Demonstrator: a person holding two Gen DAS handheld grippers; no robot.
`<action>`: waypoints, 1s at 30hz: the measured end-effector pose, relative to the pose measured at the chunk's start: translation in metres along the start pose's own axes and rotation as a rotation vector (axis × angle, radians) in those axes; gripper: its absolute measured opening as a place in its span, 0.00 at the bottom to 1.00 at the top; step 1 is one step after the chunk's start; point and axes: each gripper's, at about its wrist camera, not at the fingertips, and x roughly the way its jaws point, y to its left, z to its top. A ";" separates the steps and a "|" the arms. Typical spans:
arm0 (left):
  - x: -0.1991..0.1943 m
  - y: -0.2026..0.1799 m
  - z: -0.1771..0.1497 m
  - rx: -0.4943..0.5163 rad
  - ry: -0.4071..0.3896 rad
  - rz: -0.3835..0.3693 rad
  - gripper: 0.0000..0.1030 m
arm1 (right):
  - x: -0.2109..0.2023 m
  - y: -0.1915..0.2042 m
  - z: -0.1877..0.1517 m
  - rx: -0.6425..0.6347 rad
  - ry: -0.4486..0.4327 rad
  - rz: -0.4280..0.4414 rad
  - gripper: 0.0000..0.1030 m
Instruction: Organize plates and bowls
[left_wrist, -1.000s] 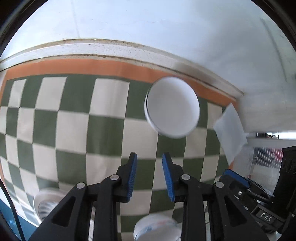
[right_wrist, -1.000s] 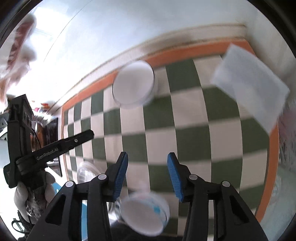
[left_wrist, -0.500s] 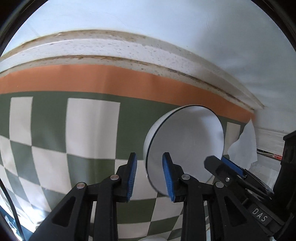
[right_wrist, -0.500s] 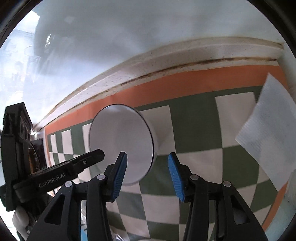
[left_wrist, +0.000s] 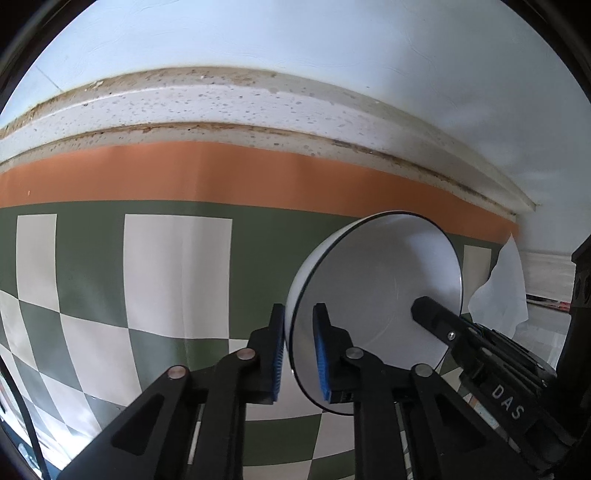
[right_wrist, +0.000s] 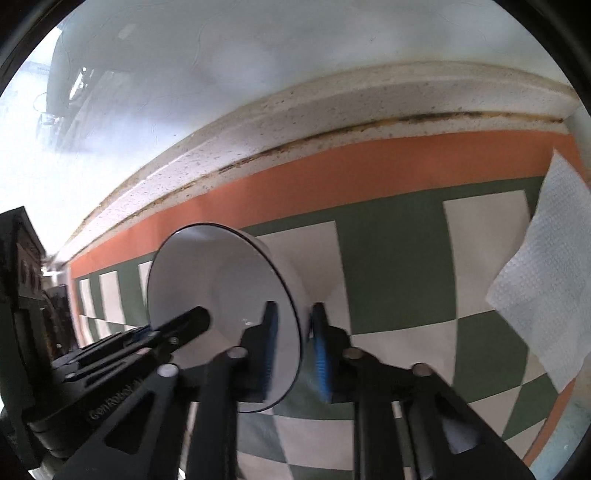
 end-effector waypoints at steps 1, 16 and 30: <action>-0.001 0.001 -0.001 -0.002 -0.003 -0.002 0.12 | 0.000 0.000 -0.001 0.000 -0.005 -0.005 0.08; -0.035 -0.015 -0.027 0.069 -0.082 0.050 0.12 | -0.013 0.021 -0.031 -0.051 -0.029 -0.015 0.07; -0.094 -0.025 -0.114 0.165 -0.147 0.025 0.12 | -0.084 0.027 -0.115 -0.084 -0.099 0.014 0.08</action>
